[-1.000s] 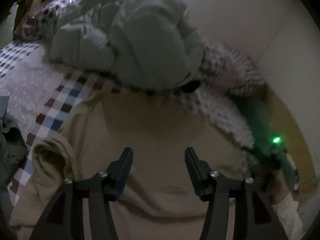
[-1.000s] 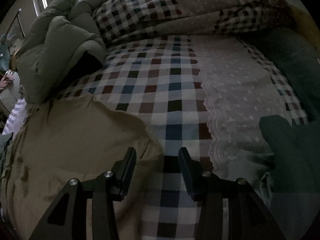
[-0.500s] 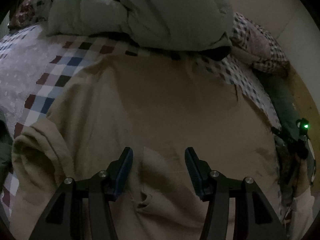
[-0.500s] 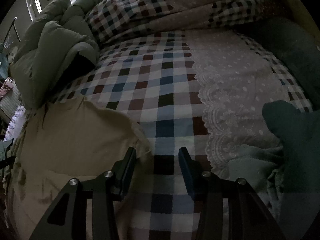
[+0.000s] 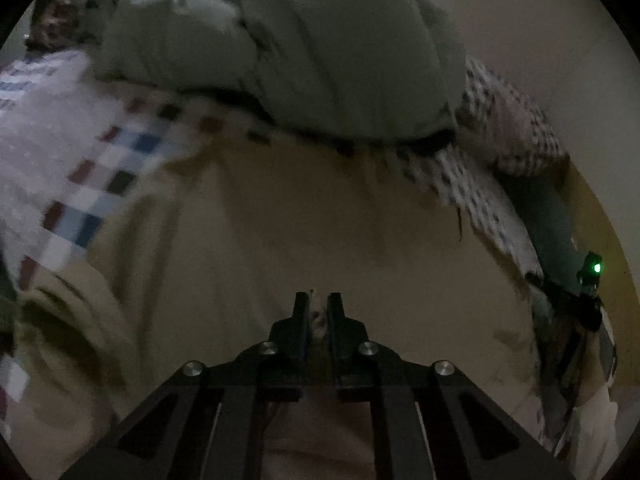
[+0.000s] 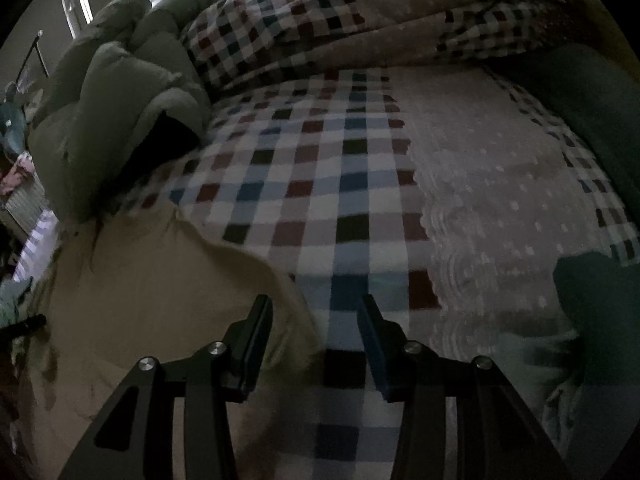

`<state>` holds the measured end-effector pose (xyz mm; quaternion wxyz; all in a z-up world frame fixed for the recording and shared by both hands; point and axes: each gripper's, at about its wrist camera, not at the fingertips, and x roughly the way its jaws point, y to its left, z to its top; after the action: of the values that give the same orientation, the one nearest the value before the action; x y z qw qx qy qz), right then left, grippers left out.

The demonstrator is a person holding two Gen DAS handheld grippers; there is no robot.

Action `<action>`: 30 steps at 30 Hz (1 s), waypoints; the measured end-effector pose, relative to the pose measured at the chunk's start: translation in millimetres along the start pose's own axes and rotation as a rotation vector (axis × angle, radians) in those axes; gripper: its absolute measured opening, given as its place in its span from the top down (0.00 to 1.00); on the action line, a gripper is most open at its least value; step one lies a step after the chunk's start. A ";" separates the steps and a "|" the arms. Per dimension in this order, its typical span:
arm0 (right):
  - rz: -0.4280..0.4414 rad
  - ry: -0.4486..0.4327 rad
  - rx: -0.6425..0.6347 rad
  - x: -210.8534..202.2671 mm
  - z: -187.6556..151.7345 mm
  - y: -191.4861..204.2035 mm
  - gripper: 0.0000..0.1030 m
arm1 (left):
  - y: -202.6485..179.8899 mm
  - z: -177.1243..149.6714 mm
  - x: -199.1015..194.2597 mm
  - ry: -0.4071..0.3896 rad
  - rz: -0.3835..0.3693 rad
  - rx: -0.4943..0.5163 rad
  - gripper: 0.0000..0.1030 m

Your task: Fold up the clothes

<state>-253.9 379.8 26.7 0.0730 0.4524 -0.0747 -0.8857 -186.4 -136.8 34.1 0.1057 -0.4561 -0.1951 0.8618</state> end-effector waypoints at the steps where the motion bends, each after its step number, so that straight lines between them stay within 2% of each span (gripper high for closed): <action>1: 0.002 0.000 -0.006 -0.5 1.8 1.0 0.54 | 3.1 2.7 -3.8 -0.017 -0.001 -0.014 0.92; 5: -0.013 0.009 -0.023 2.0 5.1 4.6 0.54 | 13.7 9.5 -11.4 -0.053 0.025 -0.041 0.92; 14: -0.030 0.049 -0.056 18.4 1.2 10.9 0.56 | 16.1 9.0 -11.0 -0.059 0.035 -0.040 0.92; 15: -0.042 0.056 -0.069 20.1 0.9 12.4 0.65 | 16.4 9.9 -12.9 -0.064 0.030 -0.040 0.92; 16: -0.054 0.064 -0.081 21.8 0.6 13.8 0.91 | 15.9 10.2 -14.7 -0.068 0.029 -0.038 0.92; 17: -0.067 0.066 -0.098 21.6 1.1 15.5 0.97 | 15.4 10.4 -16.5 -0.073 0.029 -0.036 0.93; 22: -0.122 0.021 -0.119 8.7 10.4 16.5 0.98 | 10.2 13.0 -26.4 -0.107 0.048 -0.020 0.93; 24: -0.143 0.005 -0.122 6.7 13.2 17.4 0.99 | 10.6 14.9 -25.5 -0.117 0.085 -0.012 0.93; 29: -0.198 0.026 -0.123 25.8 11.1 17.9 0.96 | 23.4 21.0 7.1 -0.034 0.205 -0.008 0.92; 30: -0.213 0.037 -0.121 31.5 9.4 17.9 0.91 | 27.1 21.2 11.8 -0.016 0.207 -0.022 0.91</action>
<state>-278.7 356.7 10.7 0.0069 0.4686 0.0287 -0.8829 -210.7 -162.0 24.4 0.0092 -0.4682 -0.1573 0.8695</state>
